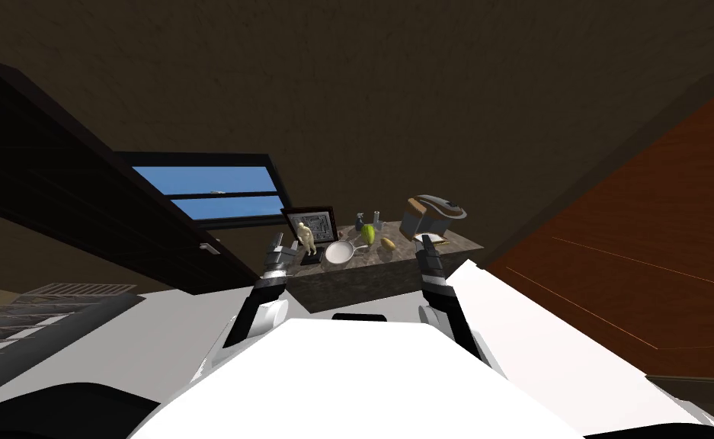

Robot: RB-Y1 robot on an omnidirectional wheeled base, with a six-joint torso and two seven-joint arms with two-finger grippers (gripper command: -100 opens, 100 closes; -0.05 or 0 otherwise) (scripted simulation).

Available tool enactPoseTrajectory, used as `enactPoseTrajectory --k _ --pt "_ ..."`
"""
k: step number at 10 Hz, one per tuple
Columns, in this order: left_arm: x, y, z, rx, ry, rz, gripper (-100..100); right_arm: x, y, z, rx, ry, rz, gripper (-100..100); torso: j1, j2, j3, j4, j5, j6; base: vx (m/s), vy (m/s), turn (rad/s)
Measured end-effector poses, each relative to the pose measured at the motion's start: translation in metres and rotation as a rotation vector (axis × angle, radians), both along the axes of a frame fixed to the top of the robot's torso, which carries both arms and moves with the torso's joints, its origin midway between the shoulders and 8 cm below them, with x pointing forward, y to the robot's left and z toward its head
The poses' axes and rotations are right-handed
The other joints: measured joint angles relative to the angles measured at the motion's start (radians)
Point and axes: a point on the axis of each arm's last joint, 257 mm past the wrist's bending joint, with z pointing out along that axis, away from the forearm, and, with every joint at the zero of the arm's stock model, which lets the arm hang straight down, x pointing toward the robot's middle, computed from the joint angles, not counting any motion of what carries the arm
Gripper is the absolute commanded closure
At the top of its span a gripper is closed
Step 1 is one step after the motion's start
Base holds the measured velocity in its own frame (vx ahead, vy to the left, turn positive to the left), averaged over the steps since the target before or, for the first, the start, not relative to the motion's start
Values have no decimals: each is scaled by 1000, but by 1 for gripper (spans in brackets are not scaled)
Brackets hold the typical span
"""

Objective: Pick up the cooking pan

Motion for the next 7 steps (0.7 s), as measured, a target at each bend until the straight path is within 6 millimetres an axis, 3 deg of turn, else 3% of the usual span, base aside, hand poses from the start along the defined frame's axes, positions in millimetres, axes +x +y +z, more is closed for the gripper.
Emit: enactPoseTrajectory --k 7 --pt "3 44 -42 10 190 84 -100 0 0 0 0 0 0 0 0 0 0 0 0 0 9 -39 -11"
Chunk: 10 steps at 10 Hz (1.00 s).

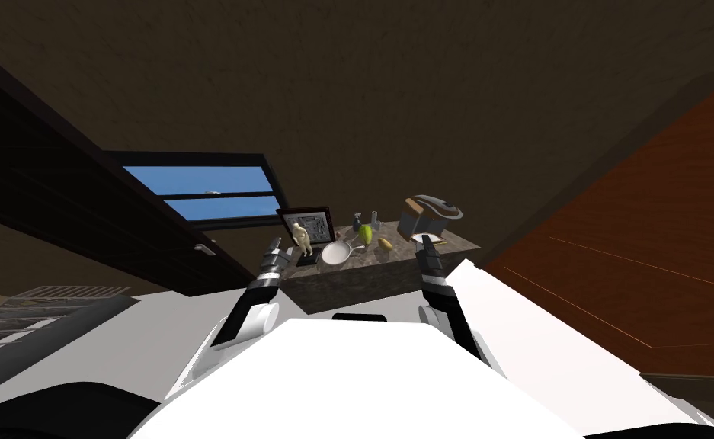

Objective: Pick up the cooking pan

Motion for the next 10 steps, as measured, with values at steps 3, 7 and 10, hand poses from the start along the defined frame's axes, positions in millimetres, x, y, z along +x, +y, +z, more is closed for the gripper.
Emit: enactPoseTrajectory --k 3,7,10 --pt "-4 24 -16 -4 82 47 -100 0 0 0 0 0 0 0 -1 0 0 0 0 0 10 -47 -13" --pt "-11 53 -42 -23 196 111 -100 0 0 0 0 0 0 0 -2 0 0 0 0 0 7 -56 -22" --pt "-23 76 -63 -43 274 157 -100 0 0 0 0 0 0 0 -1 0 0 0 0 0 7 -45 -18"
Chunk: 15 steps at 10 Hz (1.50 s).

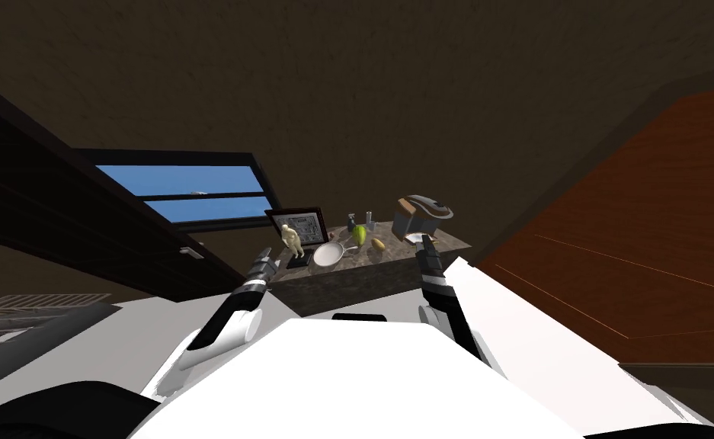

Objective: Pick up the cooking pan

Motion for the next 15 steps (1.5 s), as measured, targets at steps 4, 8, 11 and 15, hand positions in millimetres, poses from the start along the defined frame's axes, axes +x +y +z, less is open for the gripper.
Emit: enactPoseTrajectory --k 4,8,11,15 --pt "-11 24 -19 -25 80 56 -100 0 0 0 0 0 0 0 -2 0 0 0 0 0 13 -64 -33" --pt "-21 44 -36 -57 156 108 -100 0 0 0 0 0 0 0 0 0 0 0 0 0 5 -48 -36" --pt "-34 64 -51 -91 223 164 -100 0 0 0 0 0 0 0 -2 0 0 0 0 0 13 -74 -34" --pt "-52 85 -68 -142 302 232 -100 0 0 0 0 0 0 0 -2 -1 -1 0 0 0 21 -78 -52"
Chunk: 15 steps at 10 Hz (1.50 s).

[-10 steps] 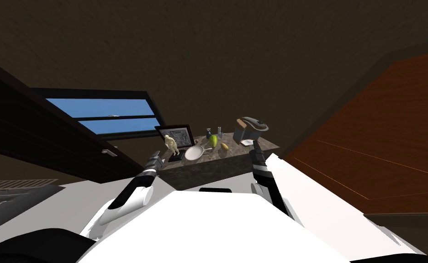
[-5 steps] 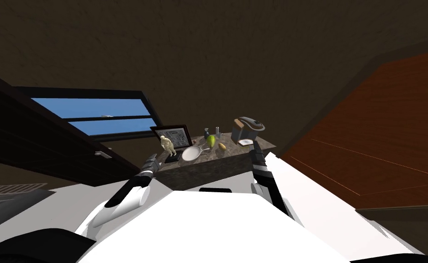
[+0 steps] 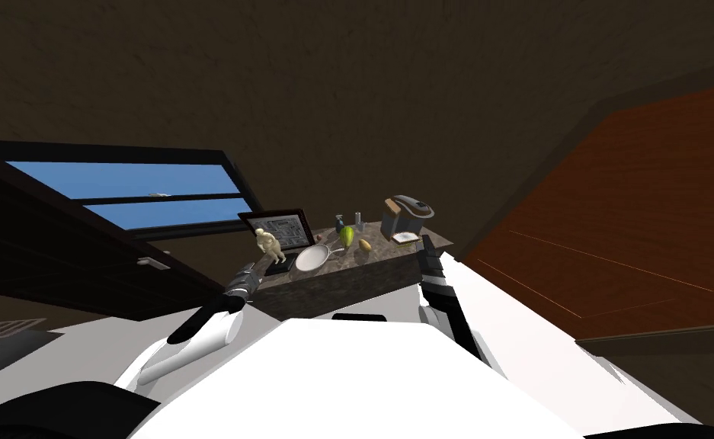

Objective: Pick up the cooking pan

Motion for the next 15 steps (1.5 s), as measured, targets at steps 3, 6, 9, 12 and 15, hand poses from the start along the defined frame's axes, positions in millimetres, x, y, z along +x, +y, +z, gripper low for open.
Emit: enactPoseTrajectory --k 3,6,9,12,15 --pt "-14 14 -14 -42 58 51 -100 0 0 0 0 0 0 0 1 1 0 0 0 0 17 -79 -61" --pt "-28 27 -27 -86 109 104 -100 0 0 0 0 0 0 0 1 1 1 0 0 0 10 -76 -48" --pt "-37 33 -35 -119 148 139 -100 0 0 0 0 0 0 0 2 1 0 0 0 0 15 -52 -42" --pt "-48 39 -44 -159 187 180 -100 0 0 0 0 0 0 0 1 1 0 0 0 0 18 -87 -66" --pt "-56 47 -51 -200 223 222 -100 0 0 0 0 0 0 0 2 0 0 0 0 0 24 -66 -57"
